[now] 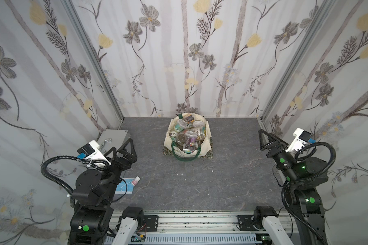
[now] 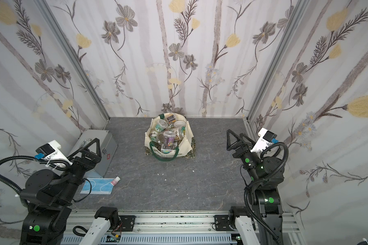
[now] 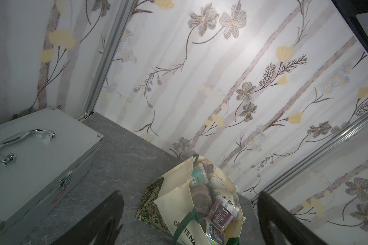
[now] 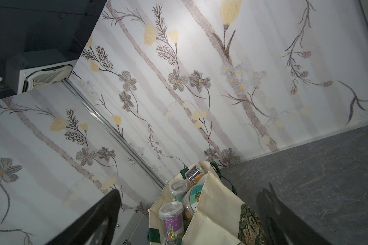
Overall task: Take out the seed jars from the canvas bag
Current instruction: Pick up the seed jar from the canvas bag.
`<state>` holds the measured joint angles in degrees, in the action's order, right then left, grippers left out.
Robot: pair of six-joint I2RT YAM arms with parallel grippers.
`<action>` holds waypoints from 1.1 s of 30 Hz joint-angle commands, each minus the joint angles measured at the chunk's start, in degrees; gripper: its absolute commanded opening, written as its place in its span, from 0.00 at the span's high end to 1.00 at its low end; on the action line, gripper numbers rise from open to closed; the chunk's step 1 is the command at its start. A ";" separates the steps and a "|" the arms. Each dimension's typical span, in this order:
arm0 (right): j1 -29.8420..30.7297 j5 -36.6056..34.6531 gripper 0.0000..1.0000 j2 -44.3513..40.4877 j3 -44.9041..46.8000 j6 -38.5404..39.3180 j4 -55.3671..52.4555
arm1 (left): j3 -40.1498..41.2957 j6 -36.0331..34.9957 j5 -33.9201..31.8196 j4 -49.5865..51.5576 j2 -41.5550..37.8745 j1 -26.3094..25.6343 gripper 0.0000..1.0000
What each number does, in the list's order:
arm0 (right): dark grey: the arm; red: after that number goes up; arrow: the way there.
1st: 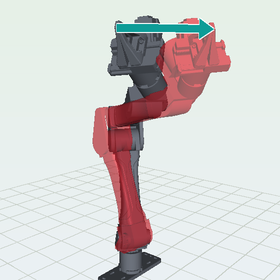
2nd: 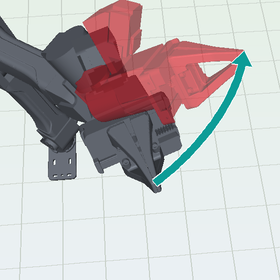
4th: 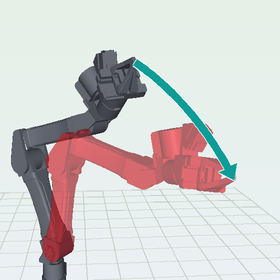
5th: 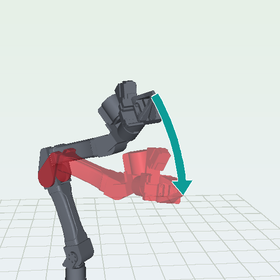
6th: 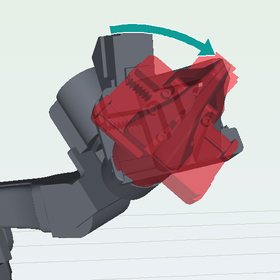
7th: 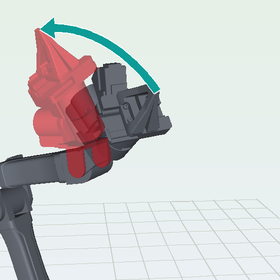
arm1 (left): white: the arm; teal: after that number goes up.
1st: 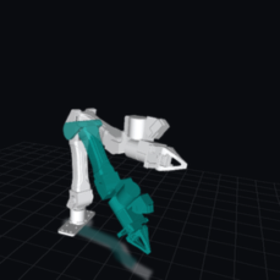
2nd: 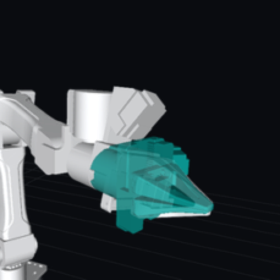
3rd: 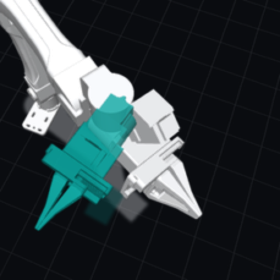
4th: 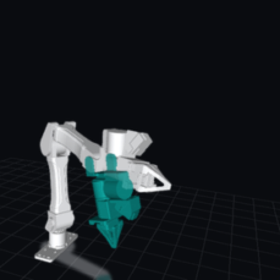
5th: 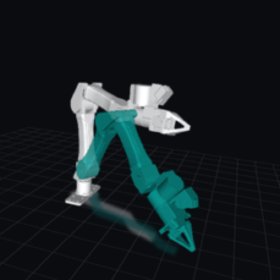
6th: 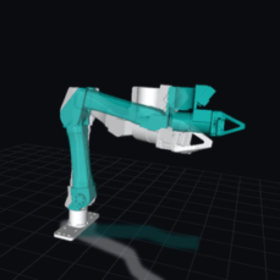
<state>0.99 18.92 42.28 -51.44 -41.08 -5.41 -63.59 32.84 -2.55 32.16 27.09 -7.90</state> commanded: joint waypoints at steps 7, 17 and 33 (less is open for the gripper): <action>3.94 9.02 0.00 10.75 -0.86 -1.01 3.85 | 1.44 7.89 7.65 2.68 10.69 -0.01 0.00; 19.78 0.34 0.02 28.80 -15.51 7.52 -11.95 | 7.27 12.50 20.48 1.08 22.41 -4.25 0.00; 31.81 1.92 0.09 56.39 -46.05 11.56 -31.84 | -4.94 -12.30 13.11 19.62 31.17 -7.13 0.00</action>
<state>32.12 19.99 96.07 -94.28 -30.76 -32.42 -67.66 26.94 13.91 47.46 57.78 -15.03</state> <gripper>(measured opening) 0.906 0.997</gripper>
